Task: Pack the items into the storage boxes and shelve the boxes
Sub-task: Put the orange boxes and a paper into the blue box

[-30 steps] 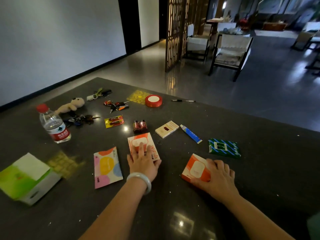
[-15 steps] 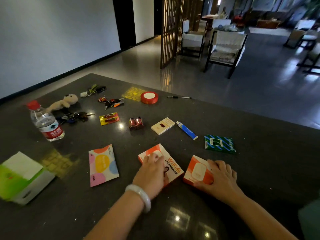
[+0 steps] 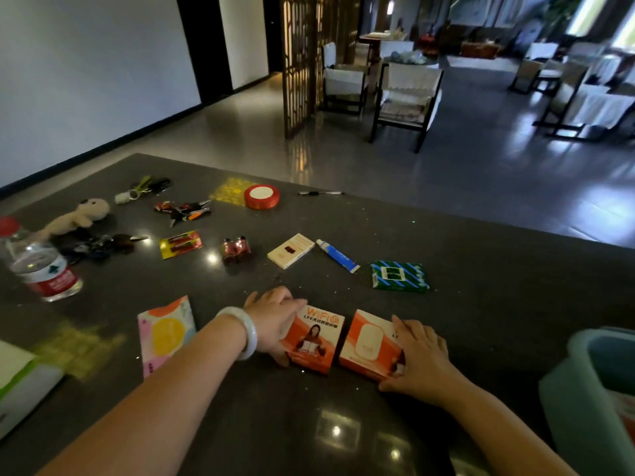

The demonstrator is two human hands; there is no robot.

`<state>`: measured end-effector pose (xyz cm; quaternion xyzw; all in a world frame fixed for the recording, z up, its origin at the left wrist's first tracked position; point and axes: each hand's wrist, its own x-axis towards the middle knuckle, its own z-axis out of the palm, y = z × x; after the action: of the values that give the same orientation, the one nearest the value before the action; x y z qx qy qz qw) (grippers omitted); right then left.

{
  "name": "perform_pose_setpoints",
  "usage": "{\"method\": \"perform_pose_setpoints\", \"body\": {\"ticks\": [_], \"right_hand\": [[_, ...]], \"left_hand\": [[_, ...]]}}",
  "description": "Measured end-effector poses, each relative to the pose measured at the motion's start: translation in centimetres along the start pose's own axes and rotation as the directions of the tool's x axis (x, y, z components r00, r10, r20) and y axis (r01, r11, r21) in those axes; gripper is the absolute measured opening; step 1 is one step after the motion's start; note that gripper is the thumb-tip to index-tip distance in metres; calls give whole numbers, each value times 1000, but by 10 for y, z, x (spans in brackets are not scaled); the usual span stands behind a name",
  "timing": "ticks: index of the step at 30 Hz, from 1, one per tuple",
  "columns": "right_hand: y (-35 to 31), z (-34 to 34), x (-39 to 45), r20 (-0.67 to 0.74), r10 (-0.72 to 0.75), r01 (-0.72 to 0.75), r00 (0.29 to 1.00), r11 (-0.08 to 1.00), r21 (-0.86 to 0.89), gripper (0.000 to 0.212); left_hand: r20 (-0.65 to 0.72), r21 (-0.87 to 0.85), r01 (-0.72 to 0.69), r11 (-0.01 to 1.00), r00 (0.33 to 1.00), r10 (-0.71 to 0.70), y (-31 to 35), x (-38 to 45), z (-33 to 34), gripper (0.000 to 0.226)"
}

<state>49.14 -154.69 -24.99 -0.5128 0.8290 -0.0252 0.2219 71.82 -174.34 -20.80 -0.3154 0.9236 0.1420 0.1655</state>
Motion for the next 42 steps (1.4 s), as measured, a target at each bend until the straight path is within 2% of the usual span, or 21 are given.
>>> {"method": "perform_pose_setpoints", "body": {"ticks": [3, 8, 15, 21, 25, 30, 37, 42], "right_hand": [[2, -7, -8, -76, 32, -29, 997, 998, 49, 125], [17, -44, -31, -284, 53, -14, 957, 990, 138, 118], [63, -106, -82, -507, 67, 6, 859, 990, 142, 106], [158, -139, -142, -665, 215, -151, 715, 976, 154, 105], [240, -144, -179, -665, 310, -238, 680, 951, 200, 108], [308, -128, -201, -674, 381, -308, 632, 922, 233, 108], [341, -116, -195, -658, 352, -251, 665, 936, 247, 107], [338, -117, -181, -665, 323, -173, 674, 944, 283, 103]], "left_hand": [[-38, -124, 35, 992, 998, -40, 6, -6, 11, 105], [-161, -278, 57, 959, 981, -105, 31, -16, 13, 112], [-344, -306, -48, 951, 937, -63, 118, -33, -20, 115], [-441, -243, -192, 951, 895, 67, 225, -31, -37, 121], [-466, -190, -285, 940, 868, 169, 299, -22, -31, 119], [-442, -153, -335, 930, 865, 239, 375, -11, -19, 115], [-400, -99, -330, 939, 877, 267, 432, 1, 1, 114], [-349, -92, -244, 965, 916, 198, 445, 0, 17, 114]]}}
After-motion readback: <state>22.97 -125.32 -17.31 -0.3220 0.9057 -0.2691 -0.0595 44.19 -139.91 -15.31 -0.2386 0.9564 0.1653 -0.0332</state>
